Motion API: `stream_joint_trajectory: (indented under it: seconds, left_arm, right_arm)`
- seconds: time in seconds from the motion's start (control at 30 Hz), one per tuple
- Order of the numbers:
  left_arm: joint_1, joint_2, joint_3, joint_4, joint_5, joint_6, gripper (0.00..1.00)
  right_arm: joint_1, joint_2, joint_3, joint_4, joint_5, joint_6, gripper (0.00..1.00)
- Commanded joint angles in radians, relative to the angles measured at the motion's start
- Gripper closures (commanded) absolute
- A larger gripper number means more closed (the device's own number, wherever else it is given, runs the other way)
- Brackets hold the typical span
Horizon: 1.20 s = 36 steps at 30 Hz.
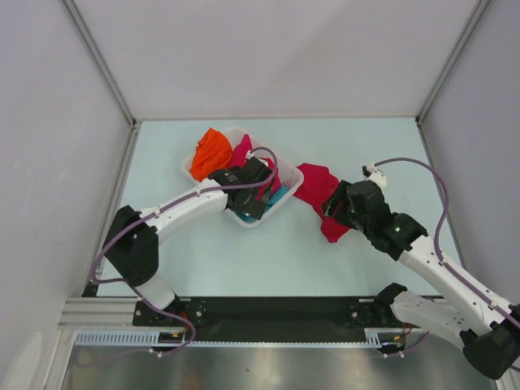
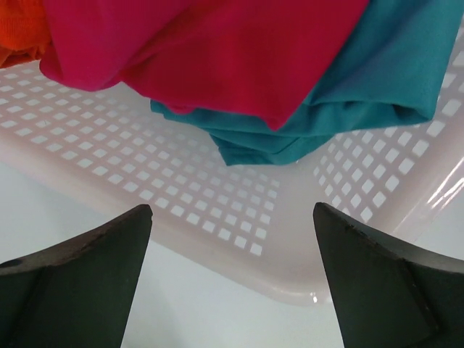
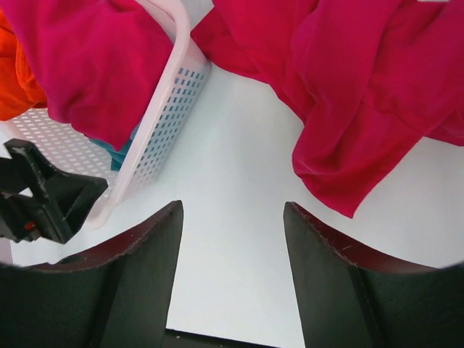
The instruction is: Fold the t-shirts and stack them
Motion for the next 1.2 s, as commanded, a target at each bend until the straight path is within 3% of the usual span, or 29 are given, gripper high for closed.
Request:
stream_joint_trajectory:
  seconds: [0.0, 0.47, 0.63, 1.17]
  left_arm:
    - [-0.005, 0.048, 0.056, -0.027, -0.004, -0.017, 0.01]
    - [-0.147, -0.085, 0.094, 0.127, 0.094, 0.009, 0.01]
    - [-0.153, -0.145, 0.036, 0.255, 0.247, 0.003, 0.01]
    - [-0.153, -0.171, -0.080, 0.308, 0.281, -0.034, 0.00]
  right_arm:
    - [0.005, -0.032, 0.009, -0.060, 0.065, 0.011, 0.38]
    - [0.007, -0.016, -0.021, -0.050, 0.055, 0.005, 0.38]
    - [0.007, -0.019, -0.021, -0.053, 0.061, 0.004, 0.38]
    - [-0.005, -0.070, 0.031, -0.131, 0.096, -0.027, 0.38]
